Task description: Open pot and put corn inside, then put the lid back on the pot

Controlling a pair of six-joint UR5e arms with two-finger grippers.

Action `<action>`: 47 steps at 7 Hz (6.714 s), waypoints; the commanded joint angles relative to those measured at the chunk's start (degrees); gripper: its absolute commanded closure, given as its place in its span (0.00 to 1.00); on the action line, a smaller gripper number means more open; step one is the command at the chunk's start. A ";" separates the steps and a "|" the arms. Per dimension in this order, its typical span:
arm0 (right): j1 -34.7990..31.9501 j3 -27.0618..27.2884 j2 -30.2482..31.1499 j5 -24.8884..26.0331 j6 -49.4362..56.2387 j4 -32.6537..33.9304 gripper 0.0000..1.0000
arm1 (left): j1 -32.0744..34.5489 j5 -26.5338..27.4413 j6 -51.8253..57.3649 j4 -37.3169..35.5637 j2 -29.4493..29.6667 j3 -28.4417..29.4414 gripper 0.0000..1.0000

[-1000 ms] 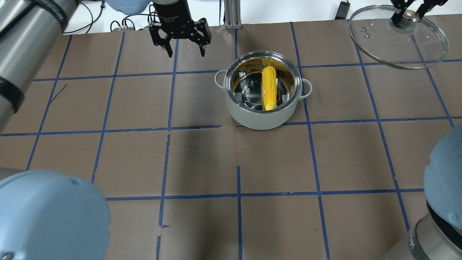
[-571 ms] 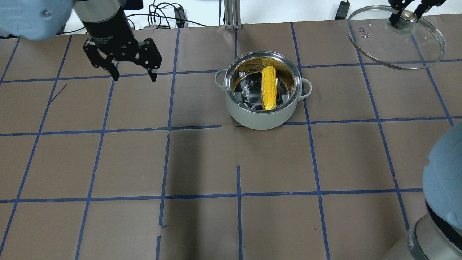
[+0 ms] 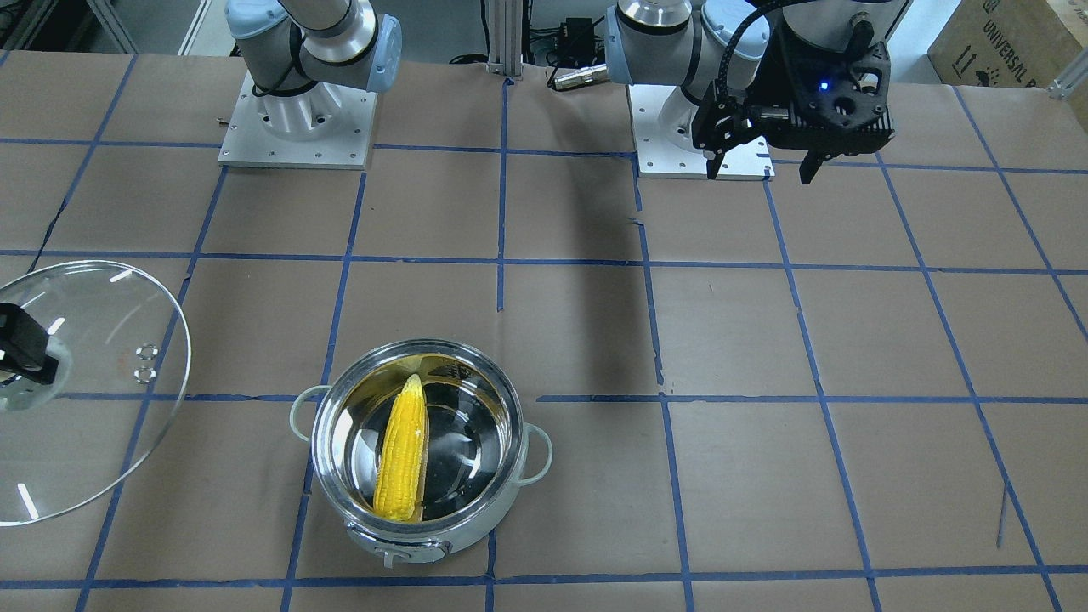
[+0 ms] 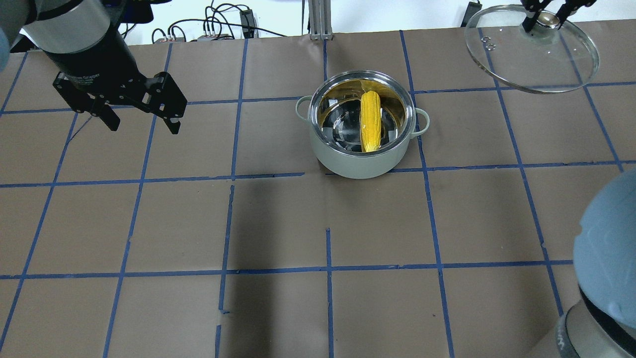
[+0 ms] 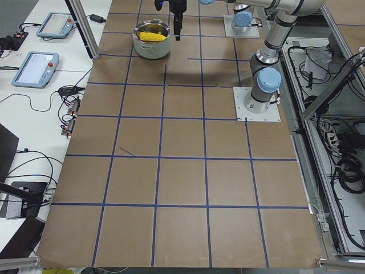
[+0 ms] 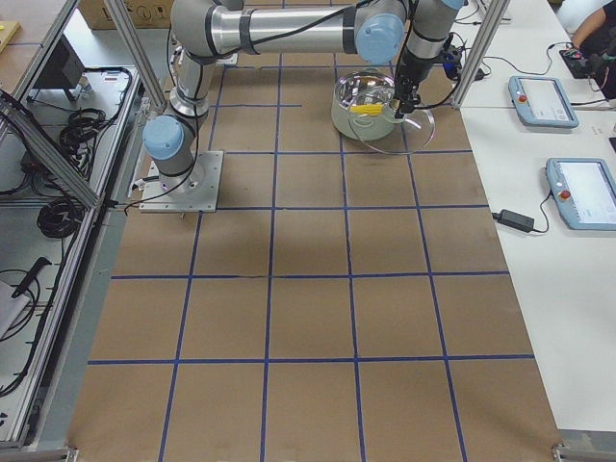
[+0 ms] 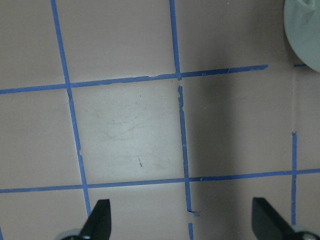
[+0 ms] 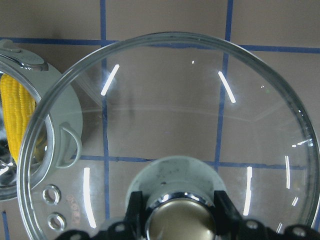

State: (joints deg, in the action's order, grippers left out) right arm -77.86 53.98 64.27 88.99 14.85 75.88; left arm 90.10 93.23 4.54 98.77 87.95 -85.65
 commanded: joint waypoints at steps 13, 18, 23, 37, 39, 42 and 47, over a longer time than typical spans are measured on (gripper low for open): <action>-23.03 17.21 -1.51 1.27 -28.30 19.40 0.92 | -3.70 -2.71 -0.32 -9.30 -0.76 -3.12 0.00; -24.97 17.39 -2.12 1.54 -31.28 20.01 0.92 | -3.53 -2.53 -0.32 -9.30 -1.12 -3.82 0.00; -24.97 17.21 -3.71 2.15 -31.81 23.08 0.92 | -3.44 -2.44 -0.32 -9.30 -1.20 -3.91 0.00; -25.50 17.21 -5.03 2.15 -32.34 25.64 0.92 | -3.17 -2.35 -0.50 -9.30 -1.29 -4.17 0.00; -25.50 17.39 -4.85 2.41 -32.08 25.55 0.92 | -3.09 -2.35 -0.50 -9.30 -1.29 -4.17 0.00; -25.50 16.52 -4.42 1.46 -31.82 24.76 0.00 | -3.09 -2.35 -0.50 -9.30 -1.29 -4.17 0.00; -16.48 15.62 9.34 5.92 -30.07 16.35 0.00 | -3.00 -2.27 -0.67 -8.25 -1.38 -3.82 0.00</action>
State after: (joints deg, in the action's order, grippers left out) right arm -97.54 68.95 68.72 93.16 -16.43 95.83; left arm 87.03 90.97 3.88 90.29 86.55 -89.52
